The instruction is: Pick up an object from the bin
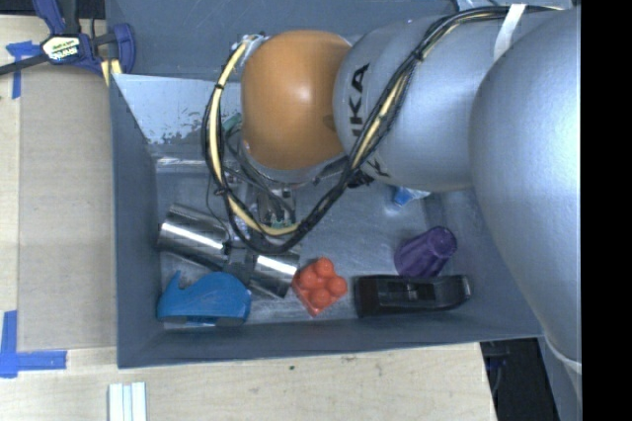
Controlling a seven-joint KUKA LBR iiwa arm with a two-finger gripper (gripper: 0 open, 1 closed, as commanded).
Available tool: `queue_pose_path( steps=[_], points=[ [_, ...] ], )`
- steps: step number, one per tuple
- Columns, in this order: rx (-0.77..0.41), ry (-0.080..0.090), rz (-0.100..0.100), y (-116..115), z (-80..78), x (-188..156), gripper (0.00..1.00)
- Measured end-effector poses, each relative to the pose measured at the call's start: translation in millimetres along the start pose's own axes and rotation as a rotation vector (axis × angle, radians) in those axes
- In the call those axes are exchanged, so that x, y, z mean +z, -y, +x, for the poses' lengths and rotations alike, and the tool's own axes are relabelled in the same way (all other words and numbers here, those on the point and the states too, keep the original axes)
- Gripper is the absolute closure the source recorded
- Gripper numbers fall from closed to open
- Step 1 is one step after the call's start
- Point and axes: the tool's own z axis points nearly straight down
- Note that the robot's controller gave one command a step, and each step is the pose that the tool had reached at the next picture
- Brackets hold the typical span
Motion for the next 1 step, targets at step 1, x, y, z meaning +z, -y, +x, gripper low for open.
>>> queue_pose_path(
  steps=[1],
  points=[
    [0.004,0.008,-0.002,1.0,-2.2,-5.0,0.00]
  ],
)
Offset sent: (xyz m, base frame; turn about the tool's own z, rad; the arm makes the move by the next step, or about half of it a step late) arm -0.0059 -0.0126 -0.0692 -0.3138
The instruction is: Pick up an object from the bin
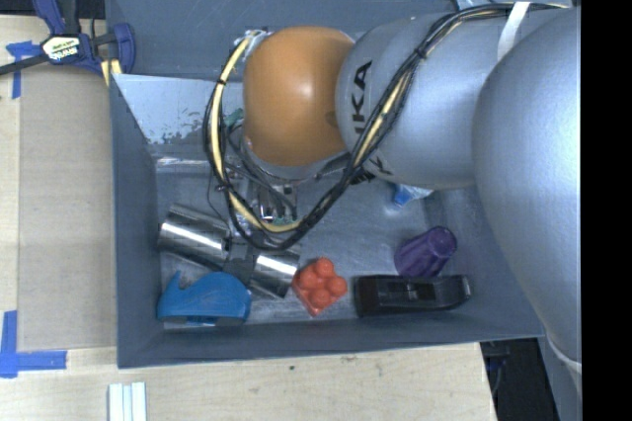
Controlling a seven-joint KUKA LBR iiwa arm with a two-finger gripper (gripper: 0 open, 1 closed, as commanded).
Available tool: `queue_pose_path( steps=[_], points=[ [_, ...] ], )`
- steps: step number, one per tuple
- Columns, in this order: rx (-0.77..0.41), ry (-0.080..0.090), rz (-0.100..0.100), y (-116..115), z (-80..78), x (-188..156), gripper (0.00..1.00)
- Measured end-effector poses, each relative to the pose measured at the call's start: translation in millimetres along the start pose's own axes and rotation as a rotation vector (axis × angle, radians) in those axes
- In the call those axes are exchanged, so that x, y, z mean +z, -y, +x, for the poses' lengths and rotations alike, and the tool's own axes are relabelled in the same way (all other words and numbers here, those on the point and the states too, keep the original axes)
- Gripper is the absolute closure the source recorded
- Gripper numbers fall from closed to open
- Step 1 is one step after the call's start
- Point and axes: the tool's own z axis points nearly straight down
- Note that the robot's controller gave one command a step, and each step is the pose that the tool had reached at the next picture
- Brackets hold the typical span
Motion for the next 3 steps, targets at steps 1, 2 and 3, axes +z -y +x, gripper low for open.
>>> queue_pose_path(
  steps=[1,2,3],
  points=[
    [-0.290,0.000,-0.007,7,5.5,64,0.00],
    [-0.302,0.006,-0.008,6,3.7,57,0.00],
    [0.048,0.007,-0.028,27,7.2,67,0.00]
  ],
)
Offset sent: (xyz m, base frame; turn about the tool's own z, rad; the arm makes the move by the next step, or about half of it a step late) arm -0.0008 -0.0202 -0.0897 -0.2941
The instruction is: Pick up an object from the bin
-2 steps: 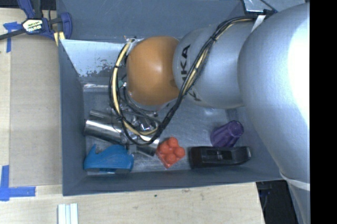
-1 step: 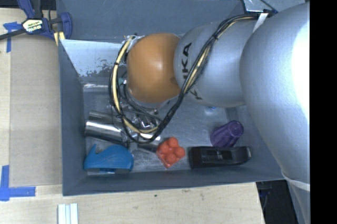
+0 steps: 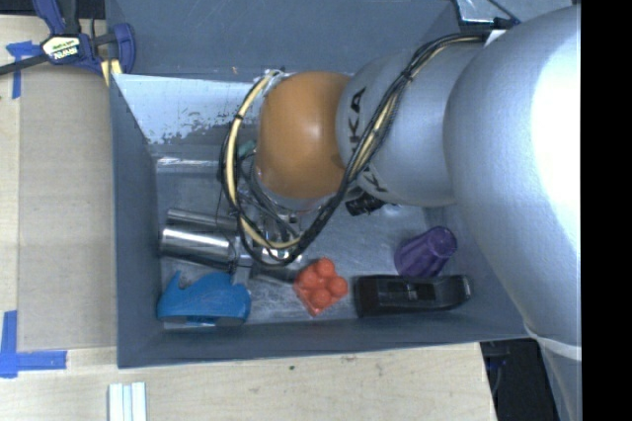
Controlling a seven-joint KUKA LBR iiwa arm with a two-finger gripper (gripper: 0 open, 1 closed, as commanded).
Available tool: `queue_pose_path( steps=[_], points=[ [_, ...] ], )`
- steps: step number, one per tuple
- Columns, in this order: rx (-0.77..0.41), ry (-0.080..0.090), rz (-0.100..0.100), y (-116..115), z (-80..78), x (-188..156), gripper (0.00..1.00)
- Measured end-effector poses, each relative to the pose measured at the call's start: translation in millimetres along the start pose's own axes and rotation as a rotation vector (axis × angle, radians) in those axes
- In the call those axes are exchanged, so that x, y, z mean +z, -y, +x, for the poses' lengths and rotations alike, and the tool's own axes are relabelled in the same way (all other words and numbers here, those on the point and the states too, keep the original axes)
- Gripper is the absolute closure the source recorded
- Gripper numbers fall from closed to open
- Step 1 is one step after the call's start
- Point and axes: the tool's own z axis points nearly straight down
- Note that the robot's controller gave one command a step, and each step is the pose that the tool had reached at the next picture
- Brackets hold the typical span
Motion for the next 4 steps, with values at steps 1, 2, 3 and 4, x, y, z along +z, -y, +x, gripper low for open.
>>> queue_pose_path(
  steps=[1,2,3,4],
  points=[
    [0.017,0.002,-0.004,2,0.9,0,0.00],
    [-0.136,0.005,-0.002,-13,25.1,-17,0.00],
    [-0.249,0.015,-0.014,31,26.7,16,0.00],
    [-0.063,-0.018,-0.004,27,-2.9,19,0.00]
  ],
)
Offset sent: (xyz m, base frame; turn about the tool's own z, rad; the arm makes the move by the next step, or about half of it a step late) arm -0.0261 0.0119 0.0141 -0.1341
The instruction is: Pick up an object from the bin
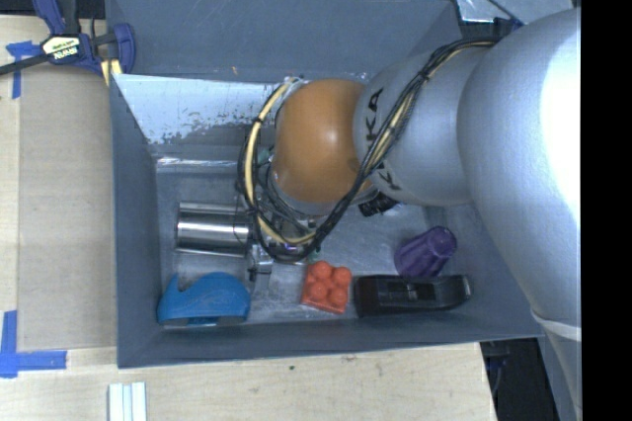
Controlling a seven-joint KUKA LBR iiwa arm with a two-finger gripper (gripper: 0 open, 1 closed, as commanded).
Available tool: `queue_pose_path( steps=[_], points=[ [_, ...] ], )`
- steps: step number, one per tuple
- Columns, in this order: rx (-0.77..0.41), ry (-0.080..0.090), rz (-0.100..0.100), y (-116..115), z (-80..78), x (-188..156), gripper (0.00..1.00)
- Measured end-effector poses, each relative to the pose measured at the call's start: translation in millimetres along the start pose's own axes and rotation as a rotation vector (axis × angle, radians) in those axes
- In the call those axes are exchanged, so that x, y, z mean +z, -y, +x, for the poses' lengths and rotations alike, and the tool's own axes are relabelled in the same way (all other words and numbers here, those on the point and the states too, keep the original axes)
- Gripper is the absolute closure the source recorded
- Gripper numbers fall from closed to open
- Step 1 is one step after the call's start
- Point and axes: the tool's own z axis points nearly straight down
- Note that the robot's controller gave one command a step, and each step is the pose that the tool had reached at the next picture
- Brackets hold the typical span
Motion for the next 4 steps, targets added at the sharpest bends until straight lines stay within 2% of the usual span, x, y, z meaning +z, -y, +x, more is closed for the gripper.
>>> queue_pose_path(
  steps=[1,2,3,4],
  points=[
    [0.154,0.029,-0.023,8,8.4,-2,0.00],
    [0.012,0.003,-0.005,6,-1.5,-2,0.00],
    [0.014,0.001,-0.004,6,-0.8,-3,0.00],
    [-0.247,0.008,-0.004,14,-12.0,-48,0.00]
  ],
)
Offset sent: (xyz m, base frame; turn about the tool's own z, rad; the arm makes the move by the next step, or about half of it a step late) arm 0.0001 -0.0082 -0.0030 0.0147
